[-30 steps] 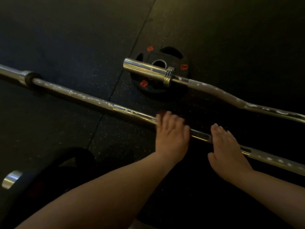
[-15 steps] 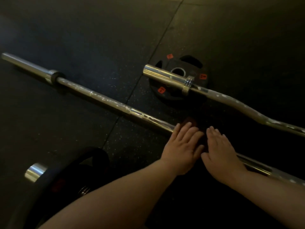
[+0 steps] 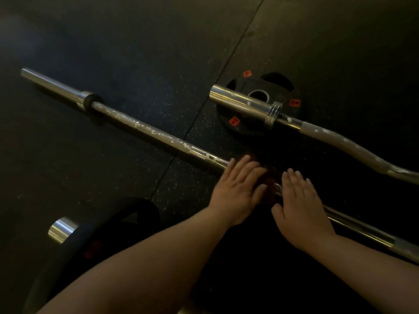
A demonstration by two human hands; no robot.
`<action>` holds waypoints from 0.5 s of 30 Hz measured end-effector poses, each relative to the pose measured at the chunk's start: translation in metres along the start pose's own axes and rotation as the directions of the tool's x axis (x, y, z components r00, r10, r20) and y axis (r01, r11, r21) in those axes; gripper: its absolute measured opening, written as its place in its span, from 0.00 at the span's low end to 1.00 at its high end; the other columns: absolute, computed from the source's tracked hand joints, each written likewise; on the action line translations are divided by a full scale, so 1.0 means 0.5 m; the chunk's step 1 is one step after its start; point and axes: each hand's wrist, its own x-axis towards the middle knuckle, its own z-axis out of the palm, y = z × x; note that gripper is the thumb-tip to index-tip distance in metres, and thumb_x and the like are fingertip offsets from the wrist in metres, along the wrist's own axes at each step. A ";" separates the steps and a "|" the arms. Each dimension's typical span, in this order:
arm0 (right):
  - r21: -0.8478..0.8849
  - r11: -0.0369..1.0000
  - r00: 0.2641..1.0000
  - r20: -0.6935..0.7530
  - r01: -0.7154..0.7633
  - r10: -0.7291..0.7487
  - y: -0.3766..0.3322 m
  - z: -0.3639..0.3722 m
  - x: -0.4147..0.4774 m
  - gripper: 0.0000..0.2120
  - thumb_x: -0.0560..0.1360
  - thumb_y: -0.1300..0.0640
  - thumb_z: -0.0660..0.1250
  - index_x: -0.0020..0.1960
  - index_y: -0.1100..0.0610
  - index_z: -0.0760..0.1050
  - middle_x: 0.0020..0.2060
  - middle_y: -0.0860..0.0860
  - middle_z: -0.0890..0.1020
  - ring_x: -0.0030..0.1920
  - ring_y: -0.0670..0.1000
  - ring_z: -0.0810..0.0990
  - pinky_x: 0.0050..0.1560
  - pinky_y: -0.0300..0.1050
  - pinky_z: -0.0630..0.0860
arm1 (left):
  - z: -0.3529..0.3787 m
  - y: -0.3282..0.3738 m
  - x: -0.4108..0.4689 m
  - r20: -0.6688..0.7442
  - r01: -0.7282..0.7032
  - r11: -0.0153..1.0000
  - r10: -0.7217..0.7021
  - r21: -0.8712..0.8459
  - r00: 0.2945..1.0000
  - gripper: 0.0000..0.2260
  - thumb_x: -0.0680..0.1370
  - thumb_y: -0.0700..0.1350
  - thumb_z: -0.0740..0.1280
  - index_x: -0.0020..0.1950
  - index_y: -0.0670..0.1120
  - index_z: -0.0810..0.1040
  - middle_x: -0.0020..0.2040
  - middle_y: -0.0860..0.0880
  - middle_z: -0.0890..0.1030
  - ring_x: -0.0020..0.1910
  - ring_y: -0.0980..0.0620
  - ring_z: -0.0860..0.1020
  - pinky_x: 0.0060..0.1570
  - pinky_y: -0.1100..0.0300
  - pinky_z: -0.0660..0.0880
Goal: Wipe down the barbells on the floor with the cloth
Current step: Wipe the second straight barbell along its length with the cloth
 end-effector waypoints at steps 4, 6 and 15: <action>0.072 0.997 0.999 0.021 0.031 -0.032 0.010 -0.007 -0.004 0.34 0.84 0.47 0.51 0.83 0.57 0.38 0.82 0.53 0.41 0.81 0.49 0.38 0.75 0.44 0.32 | -0.042 -0.093 0.026 -0.096 0.317 0.942 -0.328 -0.112 0.940 0.18 0.84 0.57 0.51 0.71 0.55 0.70 0.74 0.54 0.68 0.81 0.55 0.48 0.79 0.48 0.39; 0.066 0.998 0.999 0.020 0.025 -0.026 0.011 -0.003 -0.002 0.35 0.84 0.47 0.51 0.83 0.57 0.38 0.82 0.53 0.41 0.81 0.49 0.38 0.76 0.44 0.33 | -0.053 -0.093 0.052 -0.075 0.451 0.879 -0.466 -0.154 0.882 0.18 0.83 0.55 0.52 0.69 0.53 0.72 0.74 0.52 0.69 0.81 0.53 0.47 0.78 0.47 0.37; 0.037 0.999 1.000 -0.005 0.008 -0.008 0.003 -0.002 -0.006 0.35 0.84 0.47 0.51 0.82 0.58 0.37 0.82 0.54 0.41 0.81 0.50 0.38 0.79 0.47 0.35 | -0.047 -0.138 0.010 -0.102 0.225 0.967 -0.238 -0.119 0.966 0.18 0.83 0.57 0.52 0.71 0.56 0.69 0.76 0.54 0.66 0.81 0.56 0.47 0.79 0.47 0.41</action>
